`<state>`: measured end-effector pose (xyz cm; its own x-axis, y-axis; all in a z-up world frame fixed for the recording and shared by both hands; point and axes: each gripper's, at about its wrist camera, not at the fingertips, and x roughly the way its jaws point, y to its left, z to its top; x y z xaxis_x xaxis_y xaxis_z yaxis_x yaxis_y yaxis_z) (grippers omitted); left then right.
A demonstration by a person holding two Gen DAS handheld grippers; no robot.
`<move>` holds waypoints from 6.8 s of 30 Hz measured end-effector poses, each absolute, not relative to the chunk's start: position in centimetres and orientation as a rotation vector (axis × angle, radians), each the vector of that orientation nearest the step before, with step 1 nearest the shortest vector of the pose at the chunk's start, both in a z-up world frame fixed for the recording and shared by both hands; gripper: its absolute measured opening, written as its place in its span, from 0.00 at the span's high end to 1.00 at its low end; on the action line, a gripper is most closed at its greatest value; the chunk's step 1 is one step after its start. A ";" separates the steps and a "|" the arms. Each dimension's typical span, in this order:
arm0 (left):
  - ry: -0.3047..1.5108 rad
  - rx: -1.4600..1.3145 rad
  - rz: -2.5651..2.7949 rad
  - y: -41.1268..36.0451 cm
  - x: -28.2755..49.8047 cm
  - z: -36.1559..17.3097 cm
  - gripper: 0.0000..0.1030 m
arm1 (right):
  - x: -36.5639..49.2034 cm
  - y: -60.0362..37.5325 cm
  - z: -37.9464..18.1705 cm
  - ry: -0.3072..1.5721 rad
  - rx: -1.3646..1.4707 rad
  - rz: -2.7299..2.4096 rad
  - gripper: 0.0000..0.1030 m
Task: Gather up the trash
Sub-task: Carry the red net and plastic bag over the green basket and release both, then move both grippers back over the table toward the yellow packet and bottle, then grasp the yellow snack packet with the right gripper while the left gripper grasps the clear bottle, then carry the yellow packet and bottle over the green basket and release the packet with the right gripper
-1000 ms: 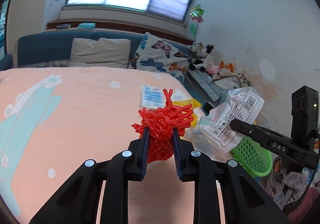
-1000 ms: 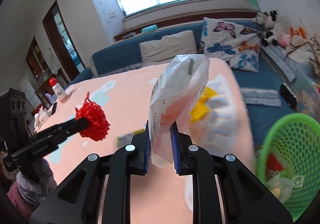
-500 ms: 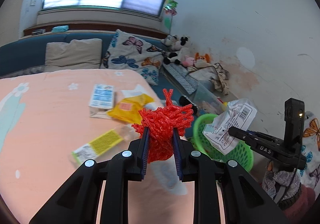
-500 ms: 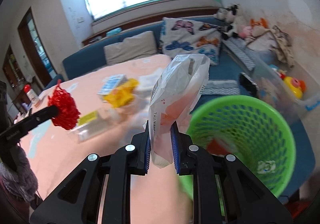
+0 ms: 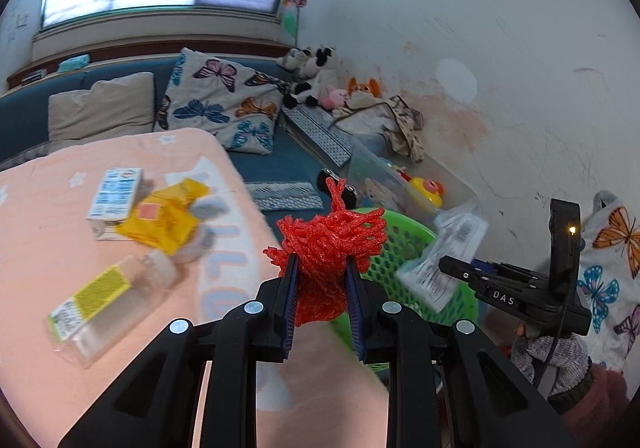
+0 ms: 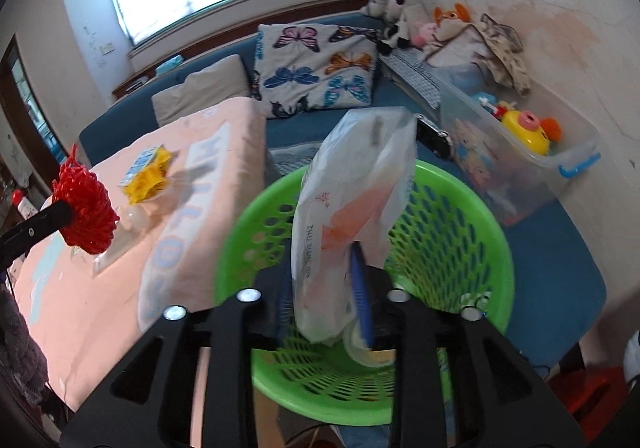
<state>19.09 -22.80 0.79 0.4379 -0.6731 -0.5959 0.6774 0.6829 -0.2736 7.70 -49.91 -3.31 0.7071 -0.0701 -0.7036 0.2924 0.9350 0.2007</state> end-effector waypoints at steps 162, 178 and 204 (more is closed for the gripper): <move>0.954 0.393 -0.689 -15.0 31.8 -8.9 0.34 | 27.5 -35.4 -3.6 0.837 0.236 0.208 0.53; 0.933 0.317 -0.720 -15.3 28.8 -7.8 0.56 | 22.7 -37.7 -2.9 0.812 0.255 0.154 0.53; 0.811 0.248 -0.859 -21.3 19.5 -1.2 0.57 | 10.4 -48.9 -4.3 0.817 0.294 -0.142 0.50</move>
<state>19.46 -21.32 -1.24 0.3832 -0.5760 -0.7221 0.7540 0.6467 -0.1157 10.36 -48.88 -4.28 0.6778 -0.0120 -0.7351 0.2368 0.9502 0.2028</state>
